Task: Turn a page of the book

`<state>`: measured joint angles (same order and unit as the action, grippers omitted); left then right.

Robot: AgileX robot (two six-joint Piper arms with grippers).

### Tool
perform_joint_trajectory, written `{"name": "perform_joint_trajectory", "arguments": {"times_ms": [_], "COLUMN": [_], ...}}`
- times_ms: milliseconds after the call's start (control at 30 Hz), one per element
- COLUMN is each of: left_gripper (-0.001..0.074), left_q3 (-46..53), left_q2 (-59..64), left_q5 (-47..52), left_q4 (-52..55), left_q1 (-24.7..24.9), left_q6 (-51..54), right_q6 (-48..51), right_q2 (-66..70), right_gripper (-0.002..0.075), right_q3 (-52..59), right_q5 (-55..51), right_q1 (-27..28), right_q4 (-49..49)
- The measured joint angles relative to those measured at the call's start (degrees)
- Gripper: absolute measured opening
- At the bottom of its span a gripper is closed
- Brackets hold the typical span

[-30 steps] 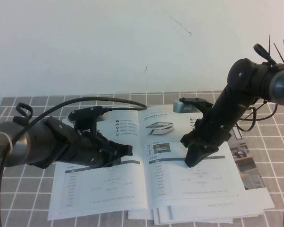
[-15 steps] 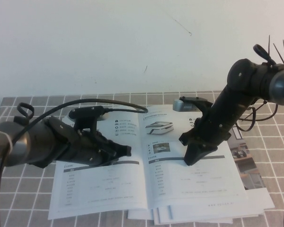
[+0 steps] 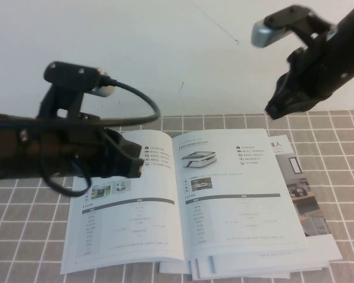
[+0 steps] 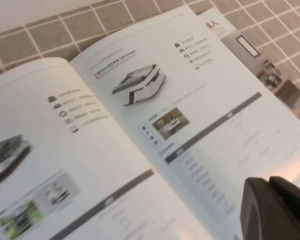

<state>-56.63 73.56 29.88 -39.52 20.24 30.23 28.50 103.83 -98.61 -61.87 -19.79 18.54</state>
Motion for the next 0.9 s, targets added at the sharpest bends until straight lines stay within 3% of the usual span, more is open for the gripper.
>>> {"name": "perform_joint_trajectory", "arguments": {"times_ms": [233,400,667,900], "left_gripper": [-0.0003,-0.0003,-0.0003,-0.0003], "left_q3": [0.6,6.2,19.4,29.4], "left_q2": [-18.1,-32.6,-54.4,-67.2], "left_q5": [9.5,9.7,9.2,3.1], "left_q4": [29.6,43.2,47.2,47.8], "left_q1": [0.0,0.0,0.0,0.0], "left_q6": [-24.2,-36.4,-40.0,-40.3], "right_q6": [-2.7,-4.9,-8.9,-16.4], "right_q2": [-15.4,-26.2,-47.4,-65.1], "right_gripper": [-0.0001,-0.0001,-0.0001,-0.0001], "right_q3": [0.6,7.3,32.2,54.4], "right_q5": [-5.2,-4.2,6.5,15.5], "right_q1": [0.0,0.0,0.0,0.0], "right_q4": [-12.4,-16.7,-18.5,-24.2]}}
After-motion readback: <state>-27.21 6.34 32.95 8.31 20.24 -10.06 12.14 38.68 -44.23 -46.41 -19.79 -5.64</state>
